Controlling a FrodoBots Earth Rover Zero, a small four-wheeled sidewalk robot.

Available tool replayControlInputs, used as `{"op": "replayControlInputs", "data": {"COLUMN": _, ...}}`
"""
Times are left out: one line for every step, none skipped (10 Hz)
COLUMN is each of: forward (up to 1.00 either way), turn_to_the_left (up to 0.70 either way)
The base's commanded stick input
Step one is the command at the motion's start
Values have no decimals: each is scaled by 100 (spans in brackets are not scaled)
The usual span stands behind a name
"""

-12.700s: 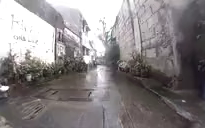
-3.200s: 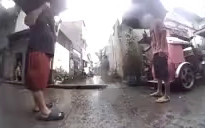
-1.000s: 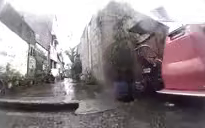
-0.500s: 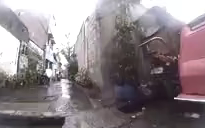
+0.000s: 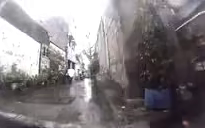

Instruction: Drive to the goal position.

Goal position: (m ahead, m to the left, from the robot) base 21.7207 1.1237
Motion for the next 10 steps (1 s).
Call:
{"op": "replayControlInputs", "data": {"forward": 99, "turn_to_the_left": 40}}
{"op": "replayControlInputs", "data": {"forward": 99, "turn_to_the_left": 40}}
{"op": "replayControlInputs", "data": {"forward": 99, "turn_to_the_left": 40}}
{"op": "replayControlInputs", "data": {"forward": 99, "turn_to_the_left": 40}}
{"op": "replayControlInputs", "data": {"forward": 99, "turn_to_the_left": 4}}
{"op": "replayControlInputs", "data": {"forward": 99, "turn_to_the_left": 0}}
{"op": "replayControlInputs", "data": {"forward": 99, "turn_to_the_left": 0}}
{"op": "replayControlInputs", "data": {"forward": 99, "turn_to_the_left": 0}}
{"op": "replayControlInputs", "data": {"forward": 99, "turn_to_the_left": 0}}
{"op": "replayControlInputs", "data": {"forward": 99, "turn_to_the_left": 0}}
